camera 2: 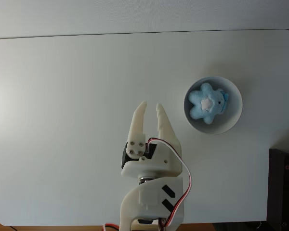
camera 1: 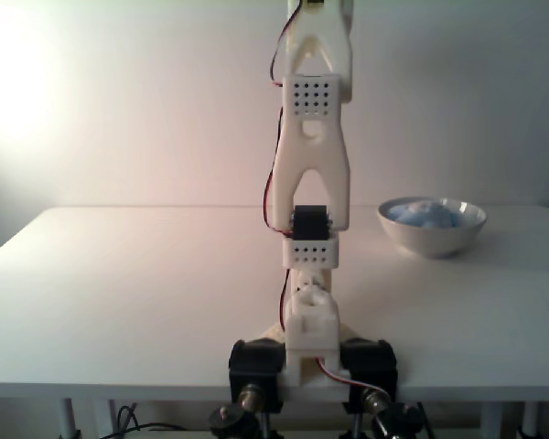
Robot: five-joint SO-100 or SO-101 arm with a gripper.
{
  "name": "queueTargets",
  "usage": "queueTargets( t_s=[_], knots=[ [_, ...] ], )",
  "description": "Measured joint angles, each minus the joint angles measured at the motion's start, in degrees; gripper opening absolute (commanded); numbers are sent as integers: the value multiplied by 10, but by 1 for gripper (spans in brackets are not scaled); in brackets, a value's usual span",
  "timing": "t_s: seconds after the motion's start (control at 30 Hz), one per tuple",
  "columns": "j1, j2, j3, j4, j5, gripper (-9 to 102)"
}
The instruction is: Grasp a skyblue doll and put it into the bowl.
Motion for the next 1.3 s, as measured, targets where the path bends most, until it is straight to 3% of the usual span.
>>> queueTargets(
  t_s=[0.3,0.5,0.8,0.9,1.13,1.3],
  knots=[
    [-33,112,-1,147,0,8],
    [-40,192,40,151,0,8],
    [-44,345,324,148,0,8],
    [-47,399,424,109,0,8],
    [-45,480,664,-91,0,8],
    [-40,562,809,-155,0,8]
  ],
)
